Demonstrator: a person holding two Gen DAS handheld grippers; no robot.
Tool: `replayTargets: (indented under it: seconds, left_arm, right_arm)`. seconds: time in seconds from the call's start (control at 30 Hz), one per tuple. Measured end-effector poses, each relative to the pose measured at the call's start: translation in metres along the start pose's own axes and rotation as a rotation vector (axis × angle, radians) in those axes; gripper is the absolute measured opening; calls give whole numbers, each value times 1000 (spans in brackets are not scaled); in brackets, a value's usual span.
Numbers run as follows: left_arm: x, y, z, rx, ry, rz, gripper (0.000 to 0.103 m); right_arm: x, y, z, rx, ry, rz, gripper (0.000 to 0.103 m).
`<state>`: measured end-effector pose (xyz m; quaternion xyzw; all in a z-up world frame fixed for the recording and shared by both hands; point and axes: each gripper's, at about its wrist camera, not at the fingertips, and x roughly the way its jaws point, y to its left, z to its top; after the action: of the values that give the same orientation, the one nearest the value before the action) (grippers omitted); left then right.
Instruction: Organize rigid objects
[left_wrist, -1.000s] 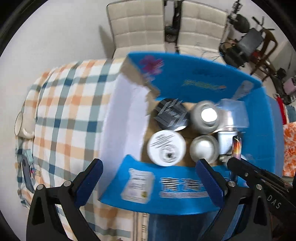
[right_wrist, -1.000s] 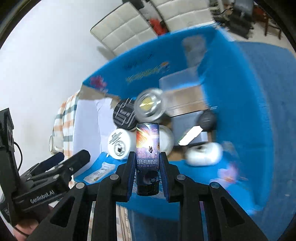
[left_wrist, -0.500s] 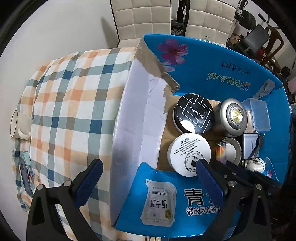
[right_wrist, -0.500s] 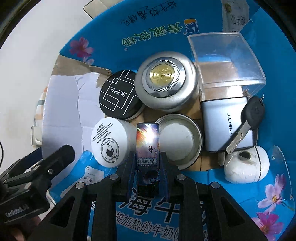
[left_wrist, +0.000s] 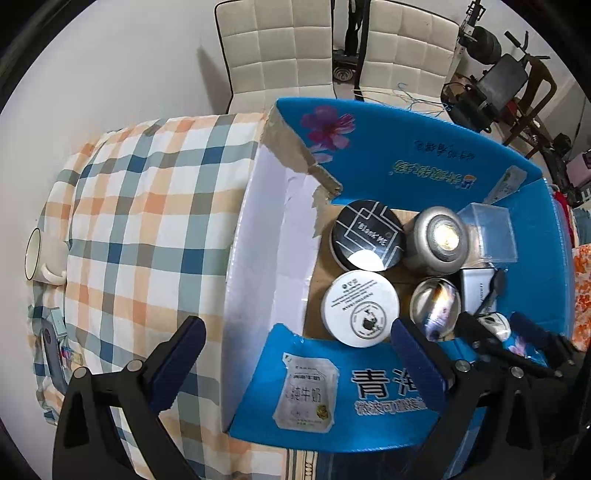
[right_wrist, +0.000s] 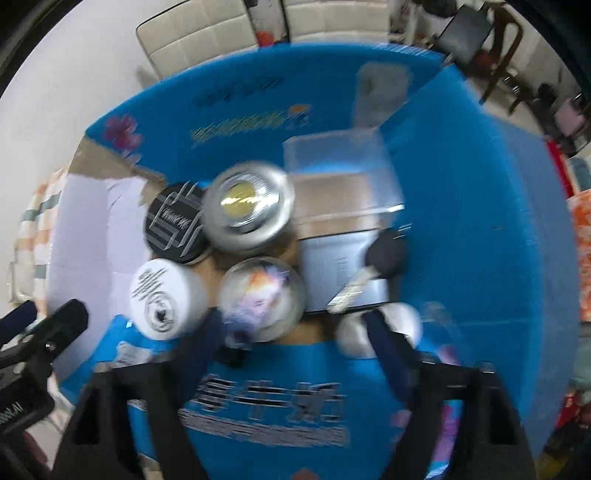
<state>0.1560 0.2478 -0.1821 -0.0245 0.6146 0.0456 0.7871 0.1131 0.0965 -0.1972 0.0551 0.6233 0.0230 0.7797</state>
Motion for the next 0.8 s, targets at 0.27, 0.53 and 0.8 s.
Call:
replayTargets:
  seconds: [0.27, 0.53, 0.8]
  left_arm:
    - [-31, -15, -1, 8, -41, -32, 103]
    - [-82, -31, -11, 25, -89, -61, 103]
    - [-155, -32, -28, 9, -177, -79, 103]
  right_arm:
    - [-44, -23, 4, -13, -70, -66, 89]
    - [-111, -41, -9, -4, -120, -27, 89]
    - [-209, -61, -39, -15, -245, 9, 94]
